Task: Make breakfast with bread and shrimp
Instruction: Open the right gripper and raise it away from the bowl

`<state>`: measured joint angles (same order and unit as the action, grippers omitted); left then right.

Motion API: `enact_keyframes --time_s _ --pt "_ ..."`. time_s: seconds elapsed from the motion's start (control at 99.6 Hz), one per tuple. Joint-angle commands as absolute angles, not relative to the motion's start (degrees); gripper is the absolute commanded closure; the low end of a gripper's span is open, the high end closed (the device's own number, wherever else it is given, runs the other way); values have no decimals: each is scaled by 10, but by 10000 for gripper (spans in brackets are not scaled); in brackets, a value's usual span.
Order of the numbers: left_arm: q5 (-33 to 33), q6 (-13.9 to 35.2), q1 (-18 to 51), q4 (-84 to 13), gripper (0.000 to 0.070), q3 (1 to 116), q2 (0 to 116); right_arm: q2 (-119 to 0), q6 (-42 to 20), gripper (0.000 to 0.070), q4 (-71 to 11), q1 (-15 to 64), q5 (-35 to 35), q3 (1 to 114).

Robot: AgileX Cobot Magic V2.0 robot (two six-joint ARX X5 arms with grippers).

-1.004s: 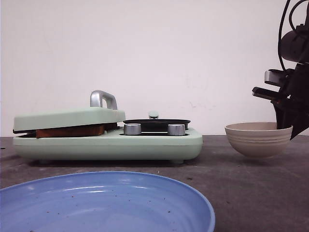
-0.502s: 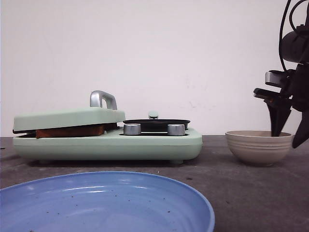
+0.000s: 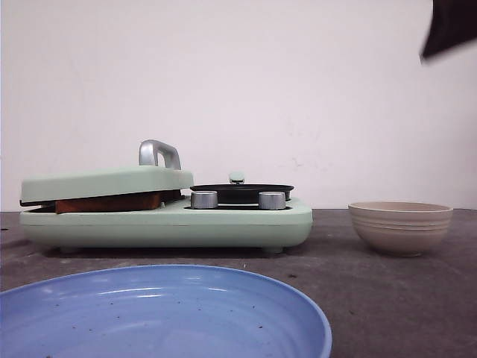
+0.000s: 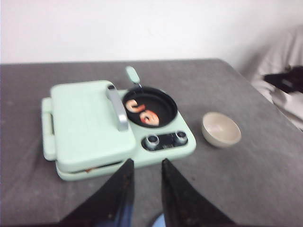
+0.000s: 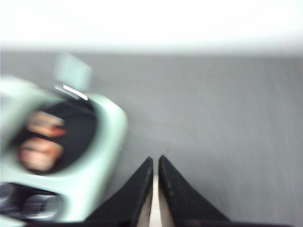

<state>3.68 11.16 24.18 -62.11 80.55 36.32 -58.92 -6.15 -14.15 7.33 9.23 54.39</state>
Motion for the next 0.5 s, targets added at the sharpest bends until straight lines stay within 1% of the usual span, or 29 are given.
enact_keyframes --time_s 0.0,0.141,0.321,0.371,0.422,0.492 --pt "28 111 244 -601 686 809 366 -508 -38 693 -122 81 86 497" --pt "17 109 244 -565 686 795 366 -349 -45 693 -117 84 57 397" --pt "15 114 244 -557 685 777 366 -222 -45 693 -125 83 27 323" --pt "15 124 244 -566 685 776 367 -206 -45 693 -131 83 11 313" --pt "17 145 244 -579 684 776 366 -196 -45 693 -144 83 -1 311" --pt "18 177 244 -603 684 776 363 -189 -45 693 -154 83 -1 311"
